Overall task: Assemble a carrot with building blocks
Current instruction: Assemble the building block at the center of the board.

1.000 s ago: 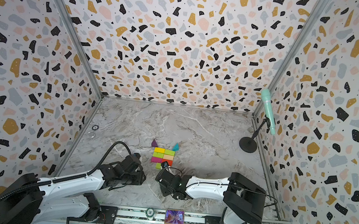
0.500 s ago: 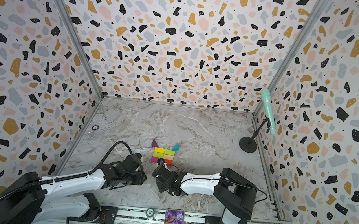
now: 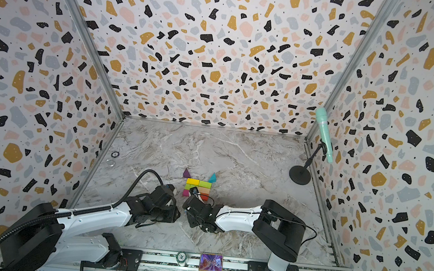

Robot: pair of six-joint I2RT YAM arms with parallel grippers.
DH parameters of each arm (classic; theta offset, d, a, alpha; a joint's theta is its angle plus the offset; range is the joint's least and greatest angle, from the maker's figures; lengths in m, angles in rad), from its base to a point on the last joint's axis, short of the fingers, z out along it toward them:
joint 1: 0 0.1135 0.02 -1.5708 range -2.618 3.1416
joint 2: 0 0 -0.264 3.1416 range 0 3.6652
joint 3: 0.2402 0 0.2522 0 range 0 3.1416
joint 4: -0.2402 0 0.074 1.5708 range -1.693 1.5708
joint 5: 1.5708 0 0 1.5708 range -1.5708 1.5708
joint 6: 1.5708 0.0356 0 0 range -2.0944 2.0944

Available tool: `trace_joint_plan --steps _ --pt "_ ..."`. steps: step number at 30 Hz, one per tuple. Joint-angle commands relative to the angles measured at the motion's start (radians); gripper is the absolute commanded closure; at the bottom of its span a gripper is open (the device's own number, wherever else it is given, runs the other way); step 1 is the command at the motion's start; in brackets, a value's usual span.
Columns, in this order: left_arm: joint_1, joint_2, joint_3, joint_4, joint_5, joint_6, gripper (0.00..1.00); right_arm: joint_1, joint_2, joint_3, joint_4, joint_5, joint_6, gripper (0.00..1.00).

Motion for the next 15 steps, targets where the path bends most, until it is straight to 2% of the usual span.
trace_joint_plan --steps 1,8,15 --pt "-0.003 0.017 0.026 0.014 0.010 0.022 0.62 -0.009 0.024 0.009 -0.051 0.005 0.024 0.61" --pt "-0.002 0.055 0.056 0.032 0.003 0.022 0.64 -0.018 0.025 0.010 -0.056 0.013 0.033 0.61" --pt "-0.003 0.033 0.086 0.014 -0.056 0.011 0.75 -0.022 0.018 0.004 -0.057 0.014 0.041 0.61"
